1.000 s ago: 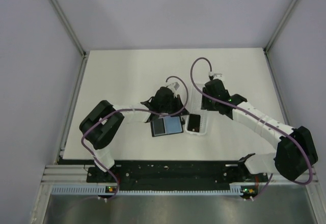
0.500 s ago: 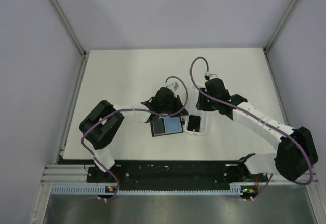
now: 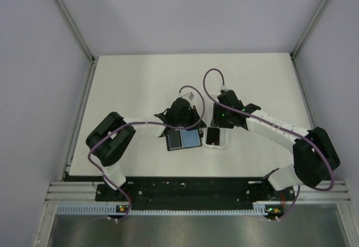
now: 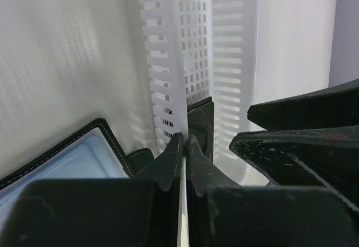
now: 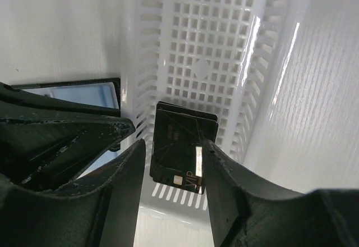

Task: Put the credit cards into the card holder
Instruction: Adjust the storage box at the center of the board, then pick up the credit card from the storage box.

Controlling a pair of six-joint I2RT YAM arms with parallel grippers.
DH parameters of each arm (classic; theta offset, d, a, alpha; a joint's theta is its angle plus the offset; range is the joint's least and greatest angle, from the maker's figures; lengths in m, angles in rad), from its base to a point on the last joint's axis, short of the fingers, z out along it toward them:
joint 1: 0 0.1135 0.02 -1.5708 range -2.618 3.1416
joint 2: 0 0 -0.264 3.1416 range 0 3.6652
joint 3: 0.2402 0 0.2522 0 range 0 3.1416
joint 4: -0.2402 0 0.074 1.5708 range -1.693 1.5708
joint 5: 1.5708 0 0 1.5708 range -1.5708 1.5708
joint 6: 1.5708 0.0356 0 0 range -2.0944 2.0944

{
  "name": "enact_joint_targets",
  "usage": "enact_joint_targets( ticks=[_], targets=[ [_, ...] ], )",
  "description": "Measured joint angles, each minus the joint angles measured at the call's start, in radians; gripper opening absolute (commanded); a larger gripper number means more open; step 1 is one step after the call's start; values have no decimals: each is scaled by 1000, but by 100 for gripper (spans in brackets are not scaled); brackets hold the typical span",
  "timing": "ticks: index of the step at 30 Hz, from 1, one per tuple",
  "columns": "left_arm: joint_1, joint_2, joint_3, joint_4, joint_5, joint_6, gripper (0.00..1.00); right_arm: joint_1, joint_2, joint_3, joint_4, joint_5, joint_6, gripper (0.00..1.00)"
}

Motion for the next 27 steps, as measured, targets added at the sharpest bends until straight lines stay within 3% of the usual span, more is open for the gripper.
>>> enact_joint_targets(
  ticks=[11,27],
  targets=[
    [-16,-8,-32,11,-81,-95,0,35,85,1,-70,62,55,47],
    [-20,-8,-32,17,-85,-108,0,48,183,52,-130,66,79,48]
  ],
)
